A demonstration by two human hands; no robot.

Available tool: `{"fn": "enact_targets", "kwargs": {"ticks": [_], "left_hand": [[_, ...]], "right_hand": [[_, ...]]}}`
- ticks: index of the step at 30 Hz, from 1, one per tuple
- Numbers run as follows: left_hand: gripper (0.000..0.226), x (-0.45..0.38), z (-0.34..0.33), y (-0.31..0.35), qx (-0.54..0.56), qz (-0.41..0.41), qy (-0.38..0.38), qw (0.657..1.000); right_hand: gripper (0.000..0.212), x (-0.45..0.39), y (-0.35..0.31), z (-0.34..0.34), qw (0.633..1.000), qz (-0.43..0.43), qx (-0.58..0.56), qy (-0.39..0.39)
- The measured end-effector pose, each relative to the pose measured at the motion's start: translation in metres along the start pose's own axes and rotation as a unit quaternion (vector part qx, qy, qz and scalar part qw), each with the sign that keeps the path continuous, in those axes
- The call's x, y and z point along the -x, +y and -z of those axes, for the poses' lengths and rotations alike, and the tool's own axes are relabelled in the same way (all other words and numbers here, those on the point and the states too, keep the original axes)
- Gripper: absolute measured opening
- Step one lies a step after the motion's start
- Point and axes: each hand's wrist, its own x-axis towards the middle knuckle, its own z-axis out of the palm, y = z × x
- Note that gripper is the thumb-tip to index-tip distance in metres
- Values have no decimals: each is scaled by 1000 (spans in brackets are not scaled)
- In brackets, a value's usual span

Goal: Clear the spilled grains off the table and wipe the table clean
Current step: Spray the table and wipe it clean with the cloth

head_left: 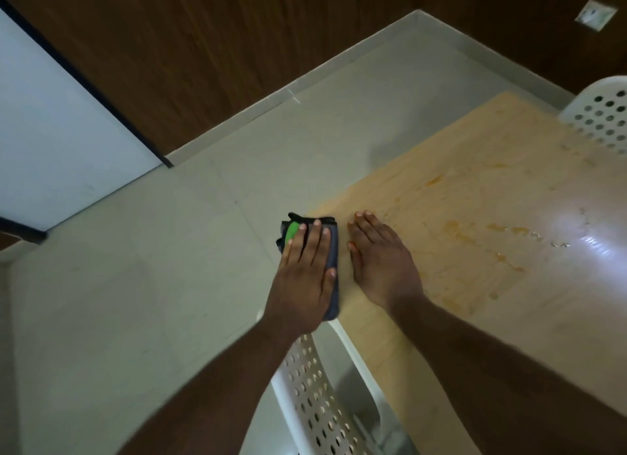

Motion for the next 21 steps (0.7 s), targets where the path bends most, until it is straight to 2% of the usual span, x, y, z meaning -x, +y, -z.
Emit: {"fn": "enact_targets", "kwargs": {"ticks": [3,6,11,15,18,21], "left_hand": [[67,8,0,1,8,-15,-8,1000],[69,-32,1,-18,-6,-27,-15,999],[74,-89,10,-36,-14,-2,-39,999],[71,-45,6,-29,-30,-34,-15,999],[70,-4,5,-22,0,-67,-19,998],[70,-11,4,-29,9,-86,-28,996]], "right_hand": [[59,-1,0,0,1000,-3,2,5],[57,-2,3,-5,1000,-2,0,15],[50,-2,2,-6,999,-24,-2,32],[51,0,-1,-3,999,-29,-15,28],[52,-1,0,-4,999,-29,-20,28],[53,-2,1,-4,999,-24,-26,42]]}}
